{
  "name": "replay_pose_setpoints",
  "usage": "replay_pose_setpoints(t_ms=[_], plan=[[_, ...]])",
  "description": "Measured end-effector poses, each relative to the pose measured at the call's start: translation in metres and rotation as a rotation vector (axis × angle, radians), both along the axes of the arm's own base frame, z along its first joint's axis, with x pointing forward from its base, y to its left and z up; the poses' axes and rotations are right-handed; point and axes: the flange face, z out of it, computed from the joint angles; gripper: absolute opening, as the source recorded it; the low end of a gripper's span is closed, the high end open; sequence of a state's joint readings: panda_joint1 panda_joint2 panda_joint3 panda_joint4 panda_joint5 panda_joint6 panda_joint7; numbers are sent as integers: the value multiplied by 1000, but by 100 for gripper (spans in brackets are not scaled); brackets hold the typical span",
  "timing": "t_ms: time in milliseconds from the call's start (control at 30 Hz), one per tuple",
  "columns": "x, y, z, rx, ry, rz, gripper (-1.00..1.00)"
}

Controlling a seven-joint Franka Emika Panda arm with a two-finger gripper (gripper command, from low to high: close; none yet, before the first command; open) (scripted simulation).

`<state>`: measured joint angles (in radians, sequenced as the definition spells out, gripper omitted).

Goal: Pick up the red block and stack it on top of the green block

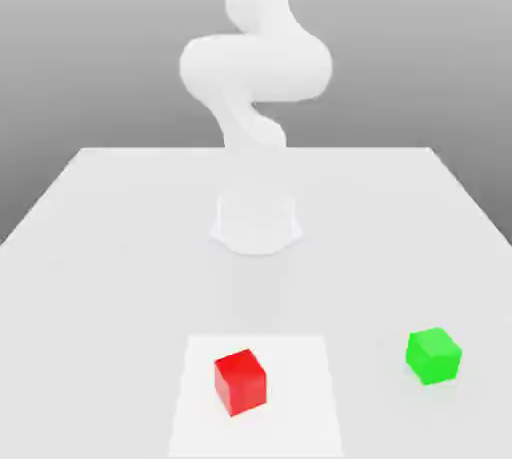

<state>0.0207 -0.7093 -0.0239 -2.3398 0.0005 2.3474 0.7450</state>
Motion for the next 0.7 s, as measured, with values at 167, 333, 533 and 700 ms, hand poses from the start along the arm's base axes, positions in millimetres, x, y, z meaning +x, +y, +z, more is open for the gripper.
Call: replay_pose_setpoints(t_ms=[167, 333, 533, 700], plan=[[53, -5, -108, -44, 170, 93, 0], [77, -7, -218, -84, 332, 186, 0], [70, -10, -347, -130, 526, 301, 0], [39, -15, -443, -163, 679, 394, 0]])
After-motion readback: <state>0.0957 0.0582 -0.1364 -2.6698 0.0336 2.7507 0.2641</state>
